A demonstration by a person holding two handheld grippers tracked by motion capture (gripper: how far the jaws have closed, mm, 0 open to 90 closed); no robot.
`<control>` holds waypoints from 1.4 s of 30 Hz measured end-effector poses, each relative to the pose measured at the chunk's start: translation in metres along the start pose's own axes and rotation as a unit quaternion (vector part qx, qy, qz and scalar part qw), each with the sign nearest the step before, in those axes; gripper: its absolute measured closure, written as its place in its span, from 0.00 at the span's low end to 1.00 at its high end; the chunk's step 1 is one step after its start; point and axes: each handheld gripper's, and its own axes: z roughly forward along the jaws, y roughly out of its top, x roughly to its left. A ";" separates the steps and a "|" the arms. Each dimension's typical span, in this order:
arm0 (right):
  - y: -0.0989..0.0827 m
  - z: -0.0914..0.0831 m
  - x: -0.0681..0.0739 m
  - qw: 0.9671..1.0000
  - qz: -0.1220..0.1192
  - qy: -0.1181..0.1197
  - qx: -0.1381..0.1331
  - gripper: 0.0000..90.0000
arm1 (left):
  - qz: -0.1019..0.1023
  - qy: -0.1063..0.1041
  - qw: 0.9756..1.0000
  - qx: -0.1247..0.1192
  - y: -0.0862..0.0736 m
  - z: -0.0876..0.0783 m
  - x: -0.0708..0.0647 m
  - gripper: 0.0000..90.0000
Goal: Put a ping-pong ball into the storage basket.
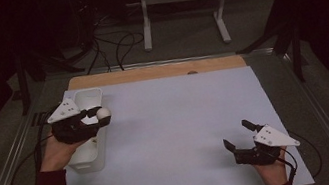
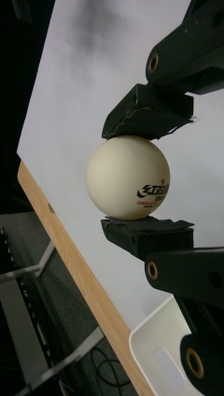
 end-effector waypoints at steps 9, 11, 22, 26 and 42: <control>0.000 0.000 0.000 1.000 0.000 -0.001 0.001 0.11 | -0.001 0.003 1.000 0.002 -0.003 -0.002 0.001 0.57; 0.000 0.000 0.000 1.000 0.000 0.000 0.000 0.11 | -0.003 0.004 1.000 0.002 -0.004 -0.003 0.002 0.57; 0.000 0.000 0.000 1.000 0.000 0.000 0.000 0.11 | -0.007 0.010 1.000 0.004 -0.009 -0.008 0.005 0.57; 0.000 0.000 0.000 1.000 0.000 0.000 0.000 0.11 | -0.008 0.013 1.000 0.002 -0.011 -0.010 0.005 0.57; 0.000 0.000 0.000 1.000 -0.001 0.000 0.002 0.11 | -0.018 0.021 1.000 0.002 -0.022 -0.015 0.008 0.57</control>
